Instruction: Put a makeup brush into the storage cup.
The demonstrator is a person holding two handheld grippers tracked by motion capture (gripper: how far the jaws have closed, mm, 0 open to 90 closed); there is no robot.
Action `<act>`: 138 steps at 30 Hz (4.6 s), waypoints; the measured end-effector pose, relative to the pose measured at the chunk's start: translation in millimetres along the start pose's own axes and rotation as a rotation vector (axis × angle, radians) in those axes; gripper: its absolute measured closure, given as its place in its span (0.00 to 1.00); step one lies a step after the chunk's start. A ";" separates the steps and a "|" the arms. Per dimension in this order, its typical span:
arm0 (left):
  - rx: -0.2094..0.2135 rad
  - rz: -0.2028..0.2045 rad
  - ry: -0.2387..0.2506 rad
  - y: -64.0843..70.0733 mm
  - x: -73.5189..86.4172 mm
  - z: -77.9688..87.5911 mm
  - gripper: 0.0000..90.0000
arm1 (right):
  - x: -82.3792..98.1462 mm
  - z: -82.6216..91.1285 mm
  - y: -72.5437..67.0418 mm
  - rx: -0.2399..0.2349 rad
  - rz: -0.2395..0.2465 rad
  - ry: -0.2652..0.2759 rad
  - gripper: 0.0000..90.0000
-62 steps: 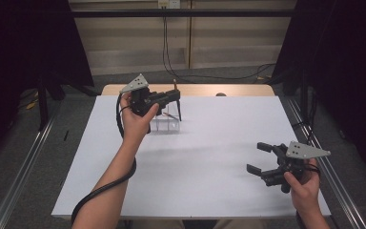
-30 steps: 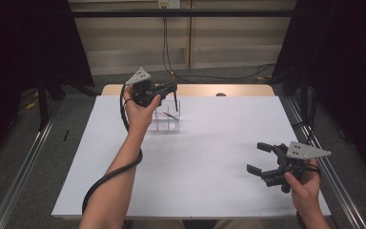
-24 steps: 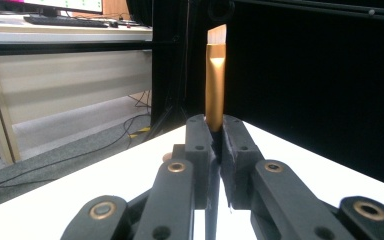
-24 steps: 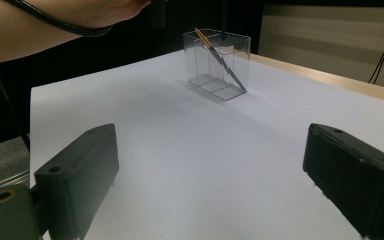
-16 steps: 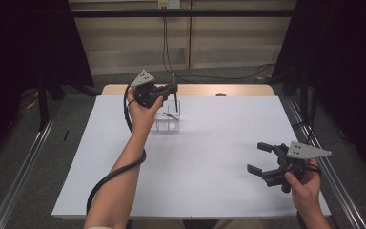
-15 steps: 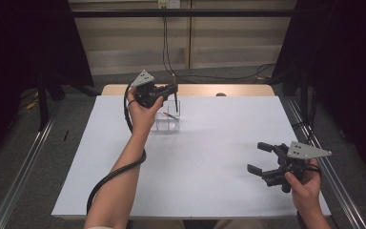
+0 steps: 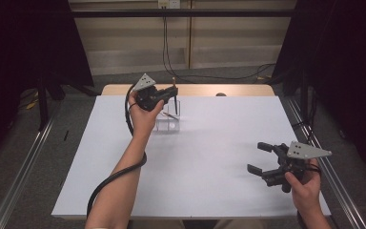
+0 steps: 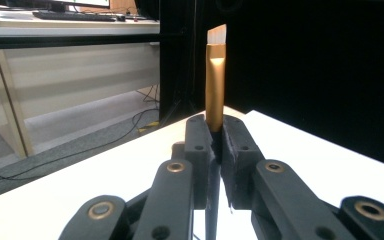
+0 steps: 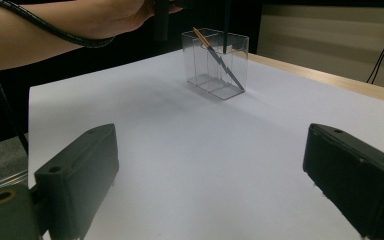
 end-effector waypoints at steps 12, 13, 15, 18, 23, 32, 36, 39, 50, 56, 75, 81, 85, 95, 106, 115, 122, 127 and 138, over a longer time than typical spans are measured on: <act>0.000 0.001 -0.003 0.5 6.8 -0.8 0.92 | 0.0 -0.3 0.2 0.002 0.002 -0.001 0.08; 0.001 -0.001 -0.005 0.4 7.2 -0.7 0.92 | -0.1 -0.3 0.3 0.004 0.002 0.000 0.08; 0.001 -0.006 -0.007 0.6 8.0 -0.9 0.92 | -0.2 -0.3 0.0 0.002 0.003 0.000 0.08; 0.005 -0.003 -0.010 1.2 9.5 -1.6 0.91 | -0.5 -0.2 -0.3 0.002 0.004 0.000 0.08; 0.004 -0.007 -0.014 1.6 11.8 -2.7 0.91 | -0.4 -0.1 0.0 0.001 0.003 0.000 0.08; 0.008 -0.001 -0.028 1.5 15.8 -3.1 0.92 | -0.6 -0.2 0.2 0.003 0.005 0.004 0.08; 0.010 -0.006 -0.033 1.3 16.5 -2.5 0.92 | -1.0 -0.1 0.0 -0.001 0.006 0.003 0.08; 0.008 -0.002 -0.031 1.3 16.6 -2.0 0.92 | -1.0 -0.4 -0.5 -0.002 0.005 0.002 0.08; 0.038 0.045 -0.025 -0.6 13.0 2.3 0.25 | -1.2 0.1 -0.4 -0.001 0.006 0.005 0.08; 0.037 0.054 -0.018 -1.8 10.3 9.1 0.14 | -1.5 -0.9 -1.1 -0.002 0.008 0.004 0.08; 0.049 0.042 0.009 4.0 10.2 33.8 0.05 | -0.6 -1.2 -1.7 -0.007 0.008 -0.001 0.08; 0.055 0.039 0.017 8.0 13.3 42.0 0.04 | -1.2 -1.2 -2.7 -0.008 0.011 0.004 0.08; 0.059 0.033 0.023 9.8 14.1 48.0 0.04 | -0.5 -0.4 -3.2 -0.007 0.010 -0.001 0.08; 0.080 0.031 0.024 17.0 17.5 62.6 0.02 | 1.5 -1.1 -3.3 -0.008 0.003 -0.003 0.08; 0.107 0.020 0.024 22.5 23.4 80.5 0.00 | 1.7 -1.2 -3.6 -0.002 0.004 -0.004 0.08; 0.126 0.010 0.016 28.6 29.0 88.3 0.00 | 1.8 -0.2 -4.4 -0.005 0.002 -0.002 0.08; 0.148 0.006 0.017 34.1 33.2 97.4 0.00 | 1.7 1.4 -4.5 0.002 0.002 0.000 0.08; 0.159 0.018 0.022 36.1 39.2 105.6 0.00 | 1.8 2.7 -4.3 0.005 0.002 0.004 0.08; 0.162 0.014 0.022 39.2 46.8 121.6 0.00 | 2.0 2.9 -5.7 0.005 0.004 -0.002 0.08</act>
Point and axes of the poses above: each handheld gripper's, and its own axes: z roughly backward along the jaws, x roughly out of its underside, y roughly to its right, the point moved 2 cm from there along -z, roughly forward along the jaws, and after that the axes turned 1 degree about x, right-handed, at the moved point
